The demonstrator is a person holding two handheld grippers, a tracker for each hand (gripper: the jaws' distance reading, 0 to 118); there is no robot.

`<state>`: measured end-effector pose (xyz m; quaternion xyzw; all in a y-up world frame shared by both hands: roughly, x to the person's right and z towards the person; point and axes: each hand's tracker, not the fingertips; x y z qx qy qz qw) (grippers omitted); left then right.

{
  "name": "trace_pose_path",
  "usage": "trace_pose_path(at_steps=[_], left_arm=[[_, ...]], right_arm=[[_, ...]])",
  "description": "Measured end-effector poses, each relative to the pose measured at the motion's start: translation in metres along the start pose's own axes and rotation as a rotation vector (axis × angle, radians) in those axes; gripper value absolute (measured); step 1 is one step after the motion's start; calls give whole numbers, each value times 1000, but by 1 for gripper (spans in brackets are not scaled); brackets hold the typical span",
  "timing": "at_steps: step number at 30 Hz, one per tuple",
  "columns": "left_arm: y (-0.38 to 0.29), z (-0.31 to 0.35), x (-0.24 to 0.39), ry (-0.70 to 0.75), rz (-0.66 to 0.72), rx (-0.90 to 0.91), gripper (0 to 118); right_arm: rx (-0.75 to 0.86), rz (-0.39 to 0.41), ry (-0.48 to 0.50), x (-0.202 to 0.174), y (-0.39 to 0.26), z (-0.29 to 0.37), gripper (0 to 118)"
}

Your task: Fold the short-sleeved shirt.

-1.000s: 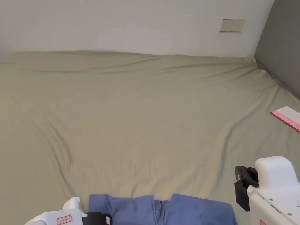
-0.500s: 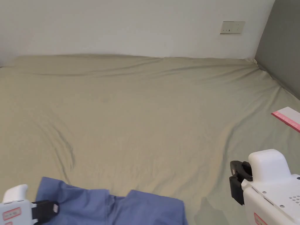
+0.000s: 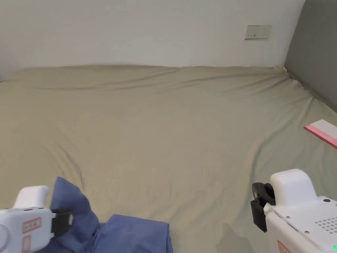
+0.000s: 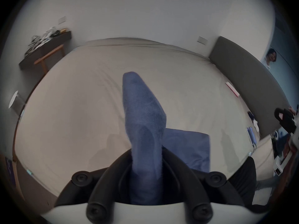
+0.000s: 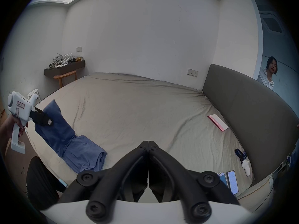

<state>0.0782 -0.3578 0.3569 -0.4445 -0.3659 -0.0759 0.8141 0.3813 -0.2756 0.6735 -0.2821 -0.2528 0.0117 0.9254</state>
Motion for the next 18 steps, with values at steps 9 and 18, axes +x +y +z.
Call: trace_pose_path(at_steps=[9, 18], left_arm=[[-33, -110, 101, -107, -47, -207, 10], [-60, -144, 146, -77, -58, -206, 65]], right_arm=[[-22, -15, -10, 10, -11, -1, 2], [-39, -30, -27, 21, -16, -3, 2]])
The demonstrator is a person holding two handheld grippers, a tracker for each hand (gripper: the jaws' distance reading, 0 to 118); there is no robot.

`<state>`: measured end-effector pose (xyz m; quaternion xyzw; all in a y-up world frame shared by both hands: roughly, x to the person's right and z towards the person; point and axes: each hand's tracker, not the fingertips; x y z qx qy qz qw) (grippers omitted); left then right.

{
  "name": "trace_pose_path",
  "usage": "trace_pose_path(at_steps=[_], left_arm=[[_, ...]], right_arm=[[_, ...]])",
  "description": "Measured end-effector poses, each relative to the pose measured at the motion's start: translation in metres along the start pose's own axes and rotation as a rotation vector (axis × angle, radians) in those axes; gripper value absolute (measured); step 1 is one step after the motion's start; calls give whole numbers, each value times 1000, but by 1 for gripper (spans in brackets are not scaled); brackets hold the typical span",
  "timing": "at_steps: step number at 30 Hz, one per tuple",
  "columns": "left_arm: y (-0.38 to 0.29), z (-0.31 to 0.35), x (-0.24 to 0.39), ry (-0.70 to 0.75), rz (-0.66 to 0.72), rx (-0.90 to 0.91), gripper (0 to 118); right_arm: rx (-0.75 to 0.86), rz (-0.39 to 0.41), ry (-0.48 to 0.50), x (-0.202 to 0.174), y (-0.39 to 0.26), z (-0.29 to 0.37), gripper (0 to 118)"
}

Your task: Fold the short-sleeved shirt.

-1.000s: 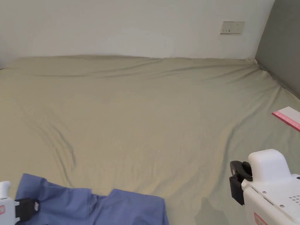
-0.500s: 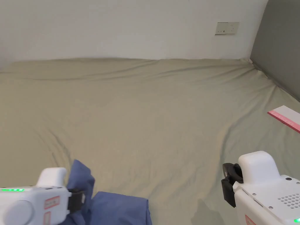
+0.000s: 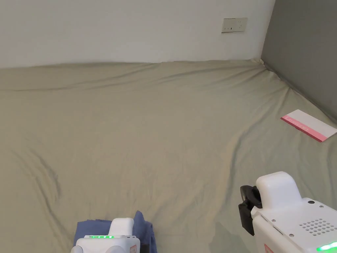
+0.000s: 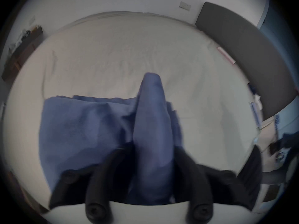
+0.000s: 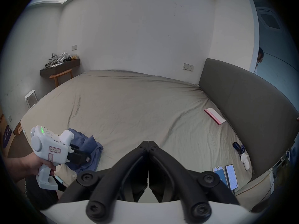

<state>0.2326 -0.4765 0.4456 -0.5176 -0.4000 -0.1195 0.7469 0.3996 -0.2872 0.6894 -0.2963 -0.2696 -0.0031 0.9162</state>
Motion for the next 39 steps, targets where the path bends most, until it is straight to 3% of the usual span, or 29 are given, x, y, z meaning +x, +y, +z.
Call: trace_pose_path(at_steps=[1, 2, 4, 5, 9, 12, 13, 18, 21, 24, 31, 33, 36, 39], left_arm=[[2, 2, -2, -93, 32, -3, 93], [3, 4, -4, -193, 66, -12, 110], [5, 15, -6, -351, 147, 13, 110], [7, 22, -8, -354, 167, 62, 109], [13, 54, -25, -273, 140, 231, 86], [11, 67, -33, -64, 55, 278, 12], [7, 65, -36, -15, 31, 299, 2], [-10, 35, -30, 115, -71, 290, 0], [-18, 8, -18, 87, -89, 234, 0], [-25, -16, 2, 148, -179, 224, 0], [-28, -20, 31, 204, -255, 258, 0], [-35, -21, 45, 222, -335, 263, 0], [-51, -22, 62, 150, -352, 232, 0], [-67, -20, 72, -65, -318, 157, 0]], right_arm=[[-2, -3, -2, 1, 0, -1, 2], [-4, -5, -3, 1, 0, -2, 2], [-6, -7, -4, 1, -1, -2, 2], [-6, -7, -4, 1, -1, -1, 2], [-3, -5, -6, 0, 0, 2, 2], [-1, 1, -9, -2, 0, 5, 2], [0, 2, -9, -3, 0, 6, 2], [6, 8, -9, -7, 0, 10, 2], [5, 16, -12, -9, -1, 14, 2], [5, 16, -14, -9, -3, 16, 2], [-14, 6, -37, -1, -7, 15, 2], [-16, 2, -37, 1, -7, 13, 2], [-25, 5, -27, 1, -4, 6, 2], [-26, 23, -13, -3, 2, 0, 2]])
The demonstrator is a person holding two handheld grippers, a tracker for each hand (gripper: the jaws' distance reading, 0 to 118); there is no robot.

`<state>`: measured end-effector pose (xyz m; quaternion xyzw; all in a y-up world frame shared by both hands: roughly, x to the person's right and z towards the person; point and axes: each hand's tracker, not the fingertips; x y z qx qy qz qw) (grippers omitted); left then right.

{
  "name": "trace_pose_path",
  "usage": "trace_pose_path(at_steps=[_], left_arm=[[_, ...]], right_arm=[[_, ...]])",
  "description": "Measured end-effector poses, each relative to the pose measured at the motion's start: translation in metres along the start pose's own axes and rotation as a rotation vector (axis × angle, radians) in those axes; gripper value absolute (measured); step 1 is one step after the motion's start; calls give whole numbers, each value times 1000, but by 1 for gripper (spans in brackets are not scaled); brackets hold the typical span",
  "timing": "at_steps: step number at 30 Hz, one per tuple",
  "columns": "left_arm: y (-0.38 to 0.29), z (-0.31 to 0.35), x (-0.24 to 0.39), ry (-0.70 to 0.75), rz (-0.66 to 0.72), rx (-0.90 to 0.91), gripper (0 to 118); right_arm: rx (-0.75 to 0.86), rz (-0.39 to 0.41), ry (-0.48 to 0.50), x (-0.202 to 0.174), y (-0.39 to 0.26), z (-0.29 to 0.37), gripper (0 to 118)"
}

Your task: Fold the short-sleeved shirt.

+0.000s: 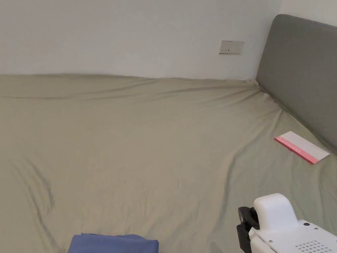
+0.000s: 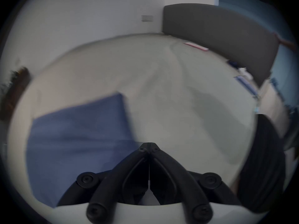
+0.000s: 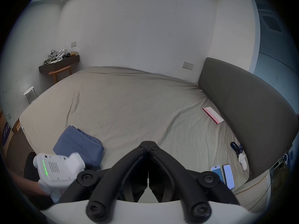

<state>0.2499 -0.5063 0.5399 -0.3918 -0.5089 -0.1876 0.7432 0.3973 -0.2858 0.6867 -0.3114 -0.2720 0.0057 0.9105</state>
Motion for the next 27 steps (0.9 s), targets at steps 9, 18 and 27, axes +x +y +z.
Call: trace_pose_path(at_steps=[9, 18, 27], left_arm=[[-5, 82, -55, -98, 187, 156, 0], [-14, 163, -184, 227, 284, 328, 0], [-37, 146, -229, 109, 454, 216, 0]], right_arm=[[58, 10, 119, -25, 23, -22, 2], [-108, 117, 364, -116, -6, -113, 2], [-377, 334, 391, -190, -86, -189, 2]])
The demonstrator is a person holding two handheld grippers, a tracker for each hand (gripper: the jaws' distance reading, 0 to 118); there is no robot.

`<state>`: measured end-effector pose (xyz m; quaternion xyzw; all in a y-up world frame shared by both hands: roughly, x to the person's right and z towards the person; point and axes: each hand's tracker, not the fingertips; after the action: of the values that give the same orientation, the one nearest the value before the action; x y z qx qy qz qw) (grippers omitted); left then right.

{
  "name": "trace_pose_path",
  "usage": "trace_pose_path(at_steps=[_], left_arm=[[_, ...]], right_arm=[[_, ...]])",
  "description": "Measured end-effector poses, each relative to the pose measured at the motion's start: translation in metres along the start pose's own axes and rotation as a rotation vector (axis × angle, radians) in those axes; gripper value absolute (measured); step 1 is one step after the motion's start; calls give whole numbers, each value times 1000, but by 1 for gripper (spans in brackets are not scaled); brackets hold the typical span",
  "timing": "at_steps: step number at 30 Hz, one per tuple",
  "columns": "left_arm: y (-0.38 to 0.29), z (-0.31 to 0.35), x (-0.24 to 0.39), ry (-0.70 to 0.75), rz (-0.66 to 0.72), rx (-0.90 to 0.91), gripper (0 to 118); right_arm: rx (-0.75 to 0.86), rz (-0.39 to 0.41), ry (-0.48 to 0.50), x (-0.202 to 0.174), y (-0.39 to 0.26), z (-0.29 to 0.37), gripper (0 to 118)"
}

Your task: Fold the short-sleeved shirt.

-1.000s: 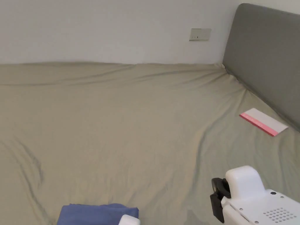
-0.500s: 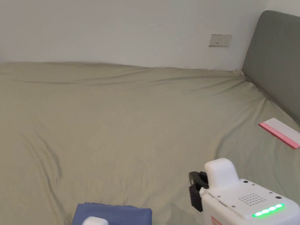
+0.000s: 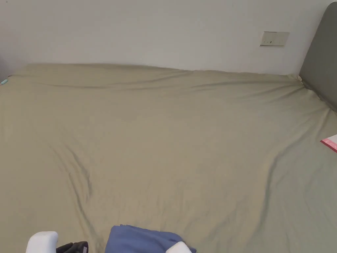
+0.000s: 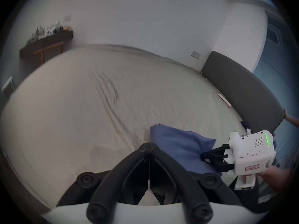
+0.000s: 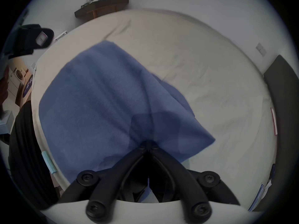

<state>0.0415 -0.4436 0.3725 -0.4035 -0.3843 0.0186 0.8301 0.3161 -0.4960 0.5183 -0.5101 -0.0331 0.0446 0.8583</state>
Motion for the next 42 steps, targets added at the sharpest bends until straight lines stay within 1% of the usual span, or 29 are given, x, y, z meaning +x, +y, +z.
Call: trace_pose_path(at_steps=[1, 3, 4, 5, 6, 8, 9, 10, 14, 15, 16, 17, 18, 19, 20, 21, 22, 23, 24, 25, 26, 30, 32, 33, 38, 40, 42], left_arm=[[0, -5, -4, -22, 30, -30, 0], [0, -17, -12, -80, 80, -76, 0], [2, -24, -17, -117, 114, -112, 5], [3, -33, -22, -155, 145, -149, 16], [3, -41, -26, -188, 178, -180, 44], [1, -62, -34, -277, 269, -249, 105], [-1, -71, -37, -314, 318, -272, 118], [-2, -79, -40, -349, 367, -296, 116], [-13, -120, -43, -506, 484, -420, 116], [-16, -126, -41, -548, 514, -429, 116], [-16, -130, -35, -642, 555, -411, 116], [-18, -136, -32, -668, 601, -440, 116], [-18, -139, -28, -628, 611, -449, 115], [-17, -142, -22, -628, 602, -450, 113], [-14, -142, -17, -618, 568, -461, 106], [-9, -139, -12, -561, 496, -474, 67], [-4, -136, -4, -456, 375, -479, 31], [-4, -136, 2, -298, 234, -498, 31], [-6, -136, 0, -310, 224, -504, 31], [-3, -132, 4, -393, 321, -480, 31], [-1, -130, 7, -367, 339, -488, 31], [-3, -120, 12, -343, 316, -462, 31], [-1, -111, 12, -328, 326, -447, 31], [0, -106, 13, -335, 332, -432, 31], [11, -75, 22, -350, 338, -372, 31], [15, -63, 23, -328, 309, -342, 31], [20, -50, 22, -291, 273, -310, 31]], right_arm=[[-40, -10, 17, 3, 0, 2, 2], [-56, -29, 42, 10, 1, 1, 2], [-57, -31, 60, 14, -1, -2, 2], [-56, -38, 82, 19, 1, 0, 2], [-56, -62, 111, 24, 0, 0, 2], [-47, -129, 167, 35, -3, 1, 2], [-42, -155, 190, 38, -4, 1, 2], [-34, -183, 216, 44, -7, 0, 2], [-14, -279, 287, 57, -14, -3, 2], [-13, -282, 290, 58, -15, -3, 2], [-11, -280, 290, 59, -16, -3, 2], [-9, -278, 290, 57, -15, -3, 2], [-8, -273, 289, 56, -15, -3, 2], [-8, -267, 285, 56, -15, -3, 2], [-8, -259, 280, 55, -14, -3, 2], [-7, -253, 277, 53, -14, -3, 2], [-6, -248, 274, 52, -13, -3, 2], [-4, -245, 270, 52, -13, -2, 2], [-3, -241, 269, 50, -13, -2, 2], [1, -229, 252, 49, -14, -1, 2], [9, -225, 245, 47, -13, 4, 2], [48, -201, 157, 47, -11, 27, 2], [113, -231, 123, 57, -7, 51, 2], [140, -233, 104, 63, -4, 63, 2], [321, -174, -150, 84, 26, 141, 2], [389, -174, -226, 87, 37, 168, 2], [458, -182, -267, 88, 45, 192, 2]])
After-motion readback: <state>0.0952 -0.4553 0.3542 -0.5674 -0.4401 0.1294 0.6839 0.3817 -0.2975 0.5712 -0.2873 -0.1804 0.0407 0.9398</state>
